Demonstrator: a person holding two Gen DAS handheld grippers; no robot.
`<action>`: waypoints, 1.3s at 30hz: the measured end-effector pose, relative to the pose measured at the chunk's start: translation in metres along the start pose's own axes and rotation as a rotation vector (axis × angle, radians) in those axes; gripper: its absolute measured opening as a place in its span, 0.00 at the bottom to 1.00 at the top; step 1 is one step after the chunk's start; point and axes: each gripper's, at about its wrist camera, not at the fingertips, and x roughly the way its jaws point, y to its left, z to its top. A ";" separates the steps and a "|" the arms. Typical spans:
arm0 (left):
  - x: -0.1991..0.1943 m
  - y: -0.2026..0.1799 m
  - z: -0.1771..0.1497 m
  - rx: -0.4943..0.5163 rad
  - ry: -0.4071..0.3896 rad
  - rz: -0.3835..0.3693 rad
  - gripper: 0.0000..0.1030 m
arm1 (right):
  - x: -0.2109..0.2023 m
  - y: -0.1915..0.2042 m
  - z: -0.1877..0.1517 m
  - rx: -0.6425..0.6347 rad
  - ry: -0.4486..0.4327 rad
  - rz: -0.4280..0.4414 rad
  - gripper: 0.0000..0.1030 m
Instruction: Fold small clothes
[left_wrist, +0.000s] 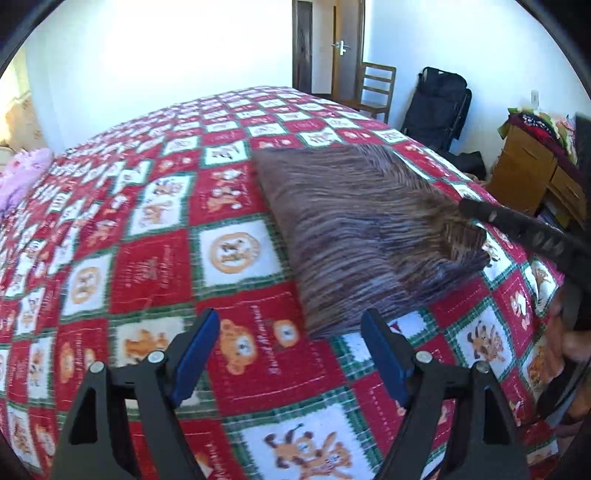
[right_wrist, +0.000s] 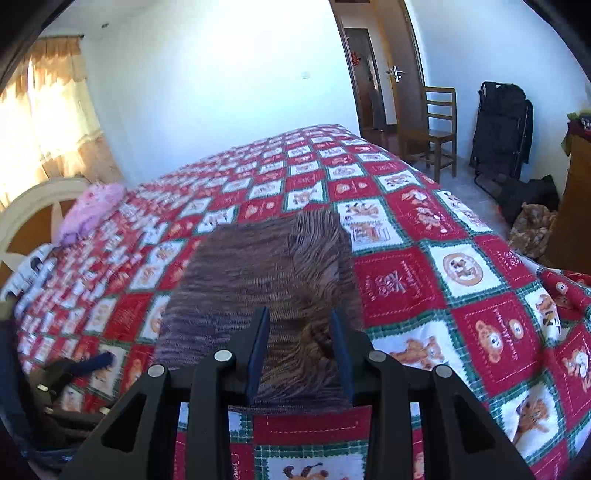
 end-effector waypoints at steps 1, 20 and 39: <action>-0.003 0.002 0.000 -0.002 -0.008 0.005 0.79 | 0.006 0.001 -0.005 -0.004 0.013 -0.019 0.33; -0.025 0.026 -0.007 0.007 -0.059 0.195 0.79 | 0.030 -0.015 -0.055 0.019 -0.015 -0.160 0.31; -0.031 0.043 -0.011 0.013 -0.116 0.268 0.94 | -0.080 0.038 -0.081 0.153 -0.117 -0.188 0.43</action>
